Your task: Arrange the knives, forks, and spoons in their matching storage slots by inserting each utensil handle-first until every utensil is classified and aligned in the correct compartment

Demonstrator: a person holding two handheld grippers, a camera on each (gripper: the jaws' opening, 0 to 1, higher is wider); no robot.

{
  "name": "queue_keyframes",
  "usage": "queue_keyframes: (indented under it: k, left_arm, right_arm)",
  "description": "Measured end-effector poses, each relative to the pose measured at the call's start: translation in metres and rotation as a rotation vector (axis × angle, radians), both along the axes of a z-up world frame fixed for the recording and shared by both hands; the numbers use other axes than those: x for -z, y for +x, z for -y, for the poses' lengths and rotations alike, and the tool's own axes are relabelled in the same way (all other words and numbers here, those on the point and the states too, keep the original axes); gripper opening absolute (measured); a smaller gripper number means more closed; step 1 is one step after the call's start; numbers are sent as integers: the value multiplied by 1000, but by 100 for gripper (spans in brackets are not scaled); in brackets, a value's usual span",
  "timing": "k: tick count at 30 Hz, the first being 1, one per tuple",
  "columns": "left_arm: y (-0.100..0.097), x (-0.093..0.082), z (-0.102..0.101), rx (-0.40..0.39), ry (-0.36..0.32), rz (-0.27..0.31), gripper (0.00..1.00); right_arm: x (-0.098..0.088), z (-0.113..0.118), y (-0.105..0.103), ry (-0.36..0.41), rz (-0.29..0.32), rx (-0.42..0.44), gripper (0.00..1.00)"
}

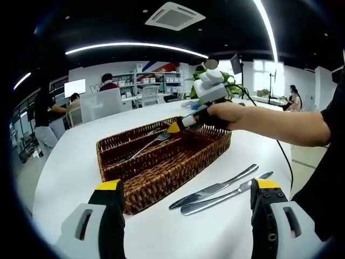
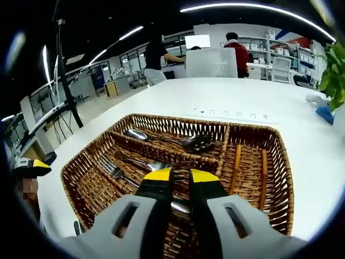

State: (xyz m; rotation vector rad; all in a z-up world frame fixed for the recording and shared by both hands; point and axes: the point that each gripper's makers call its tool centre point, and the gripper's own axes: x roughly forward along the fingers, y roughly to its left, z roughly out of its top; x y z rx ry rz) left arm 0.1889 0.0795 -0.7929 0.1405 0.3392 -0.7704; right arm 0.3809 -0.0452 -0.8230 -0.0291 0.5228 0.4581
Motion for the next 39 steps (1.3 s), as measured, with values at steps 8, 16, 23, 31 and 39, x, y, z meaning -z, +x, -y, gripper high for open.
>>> queue_keyframes:
  k: [8,16,23,31,39]
  left_arm:
    - [1,0,-1,-1,-2,2,99]
    - [2,0,0,0,-5,4,99]
    - [3,-1,0,-3,-3,4,99]
    - [6,-4,1,1,4,5,99]
    - [10,-8,-2,-9,5,-6,99]
  right_arm:
    - [1,8,-1,-97,31,-11,14]
    - [-11,10,-4,-87,67,-14,19]
    - [-19,5,-16,-79,76,-46,26]
    - [-24,3,-33,-77,80,-85,38]
    - [-37,5,-54,-59,111,-118,48]
